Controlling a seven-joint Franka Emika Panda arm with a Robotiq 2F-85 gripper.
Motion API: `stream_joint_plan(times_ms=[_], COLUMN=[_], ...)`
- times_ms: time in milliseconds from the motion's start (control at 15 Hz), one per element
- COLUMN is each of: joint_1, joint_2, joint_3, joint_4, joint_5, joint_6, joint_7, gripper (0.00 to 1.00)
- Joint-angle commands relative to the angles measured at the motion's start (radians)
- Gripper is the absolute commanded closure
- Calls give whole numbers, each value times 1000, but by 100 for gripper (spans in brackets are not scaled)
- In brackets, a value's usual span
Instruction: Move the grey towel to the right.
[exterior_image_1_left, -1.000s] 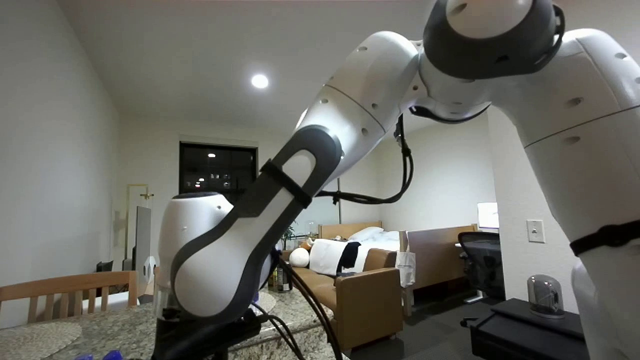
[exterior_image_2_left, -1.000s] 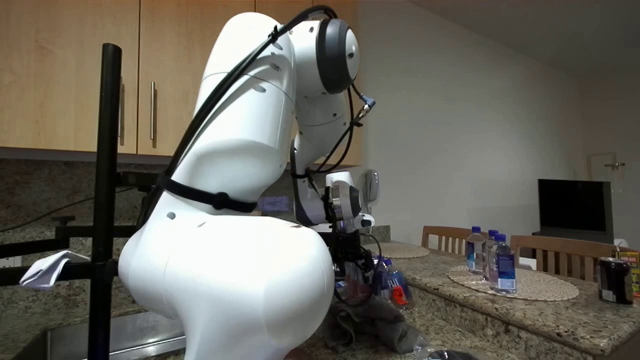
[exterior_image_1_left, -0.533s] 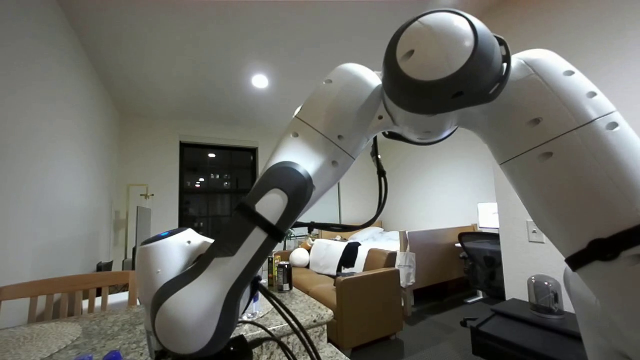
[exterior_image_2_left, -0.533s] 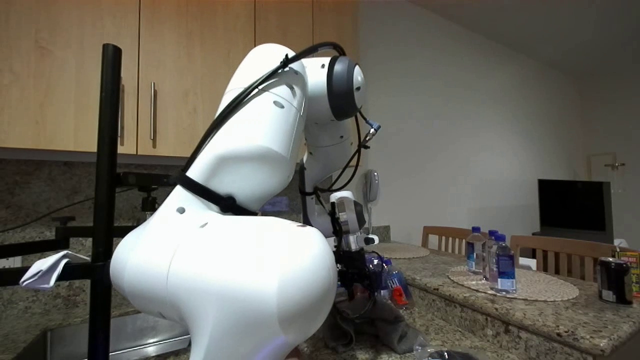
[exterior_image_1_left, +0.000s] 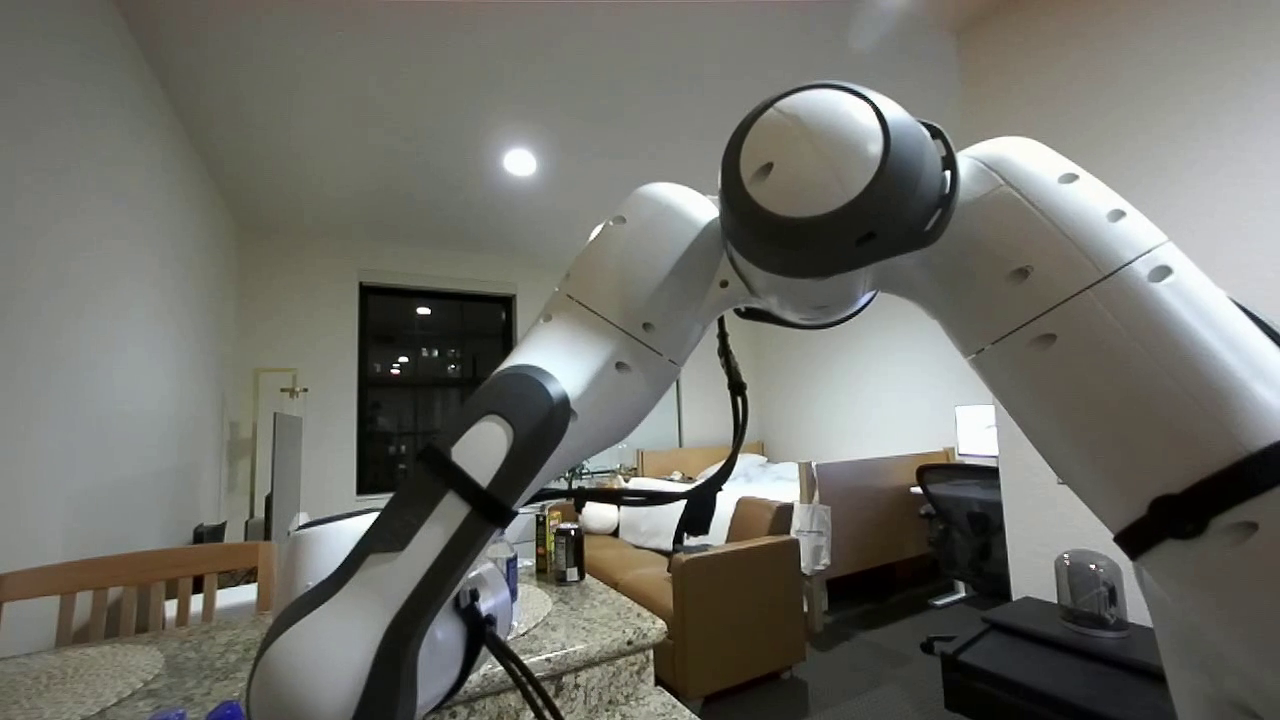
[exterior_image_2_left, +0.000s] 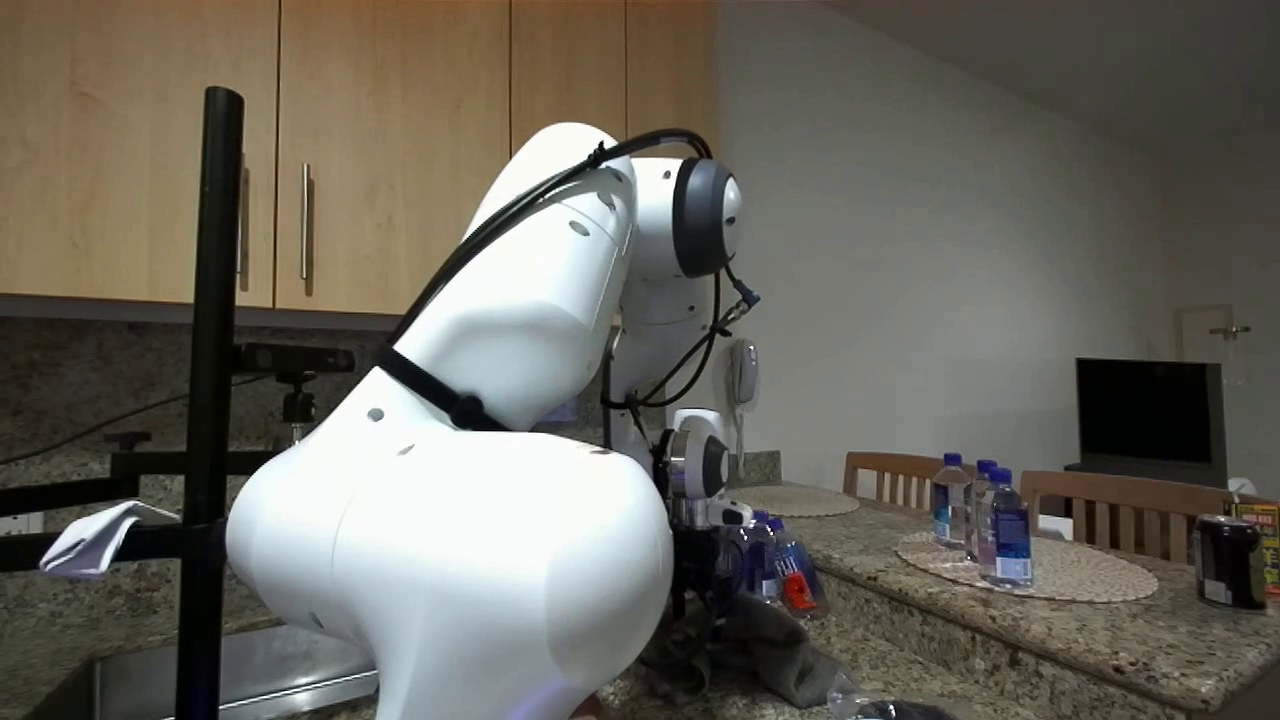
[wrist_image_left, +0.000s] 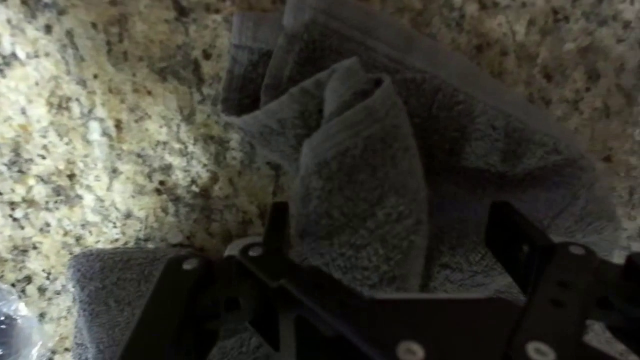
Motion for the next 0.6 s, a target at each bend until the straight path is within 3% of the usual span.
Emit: stream_joint_plan(times_ms=[0,200,533], joint_1=[-12,17,25], joint_2=[10,27,59], joint_3=[2,-44,-79], joint_4=[-4,-6,5], joint_5=[62,25,28], joint_6=[109,208,199], joint_7=[-58,-49,-54], gripper=[0,0,0])
